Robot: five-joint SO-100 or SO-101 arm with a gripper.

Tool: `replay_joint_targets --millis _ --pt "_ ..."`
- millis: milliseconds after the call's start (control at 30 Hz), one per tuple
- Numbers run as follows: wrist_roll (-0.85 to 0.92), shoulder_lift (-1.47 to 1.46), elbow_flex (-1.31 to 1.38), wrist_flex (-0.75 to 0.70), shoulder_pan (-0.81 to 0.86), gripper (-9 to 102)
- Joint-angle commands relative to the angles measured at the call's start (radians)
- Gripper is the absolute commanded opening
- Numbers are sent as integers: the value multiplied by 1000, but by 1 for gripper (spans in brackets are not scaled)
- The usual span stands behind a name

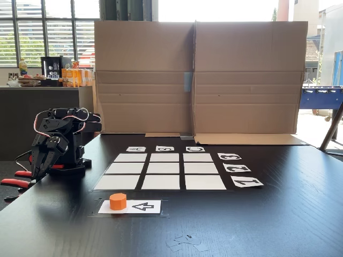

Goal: Pick up the round, orange token and place it in the grid on square A1.

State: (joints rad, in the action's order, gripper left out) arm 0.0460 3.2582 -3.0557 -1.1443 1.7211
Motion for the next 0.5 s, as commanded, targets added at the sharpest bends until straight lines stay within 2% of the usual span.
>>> replay_joint_targets --millis 0,467 --pt "20 -40 -2 12 5 6" --pt "28 -66 0 23 3 6"
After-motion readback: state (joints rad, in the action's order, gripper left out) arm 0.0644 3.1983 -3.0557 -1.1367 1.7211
